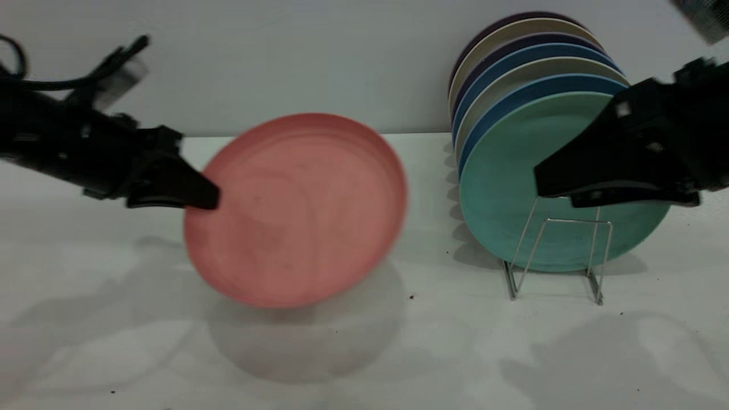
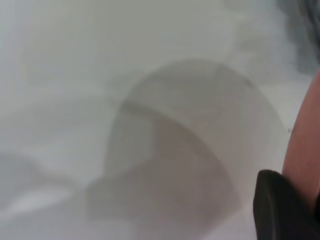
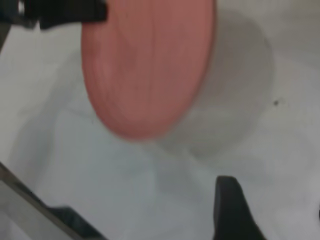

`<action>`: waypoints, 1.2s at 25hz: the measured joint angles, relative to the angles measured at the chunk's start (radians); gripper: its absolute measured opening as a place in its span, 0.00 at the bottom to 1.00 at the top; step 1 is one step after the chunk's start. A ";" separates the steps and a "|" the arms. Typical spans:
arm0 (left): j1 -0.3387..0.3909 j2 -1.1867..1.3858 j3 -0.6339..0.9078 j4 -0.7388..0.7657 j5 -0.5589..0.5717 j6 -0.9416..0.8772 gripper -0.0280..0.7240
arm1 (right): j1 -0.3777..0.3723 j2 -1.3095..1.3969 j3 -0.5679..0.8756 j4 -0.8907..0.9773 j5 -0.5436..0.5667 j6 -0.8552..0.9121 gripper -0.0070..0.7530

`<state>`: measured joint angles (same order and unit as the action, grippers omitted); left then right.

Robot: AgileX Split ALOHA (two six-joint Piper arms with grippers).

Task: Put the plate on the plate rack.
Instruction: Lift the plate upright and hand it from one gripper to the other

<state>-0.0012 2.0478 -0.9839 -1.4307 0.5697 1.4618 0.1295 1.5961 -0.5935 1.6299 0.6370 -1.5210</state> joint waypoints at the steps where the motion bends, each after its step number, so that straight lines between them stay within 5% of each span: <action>1: -0.015 -0.008 0.000 0.001 0.000 0.005 0.06 | 0.000 0.015 0.000 0.038 0.006 -0.033 0.58; 18: -0.114 -0.077 0.000 -0.035 0.061 0.034 0.06 | 0.000 0.066 -0.041 0.141 0.066 -0.126 0.58; 30: -0.256 -0.077 0.000 -0.140 0.016 0.092 0.06 | 0.000 0.066 -0.041 0.140 0.097 -0.104 0.58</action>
<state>-0.2575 1.9705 -0.9839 -1.5709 0.5859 1.5540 0.1295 1.6621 -0.6347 1.7696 0.7341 -1.6255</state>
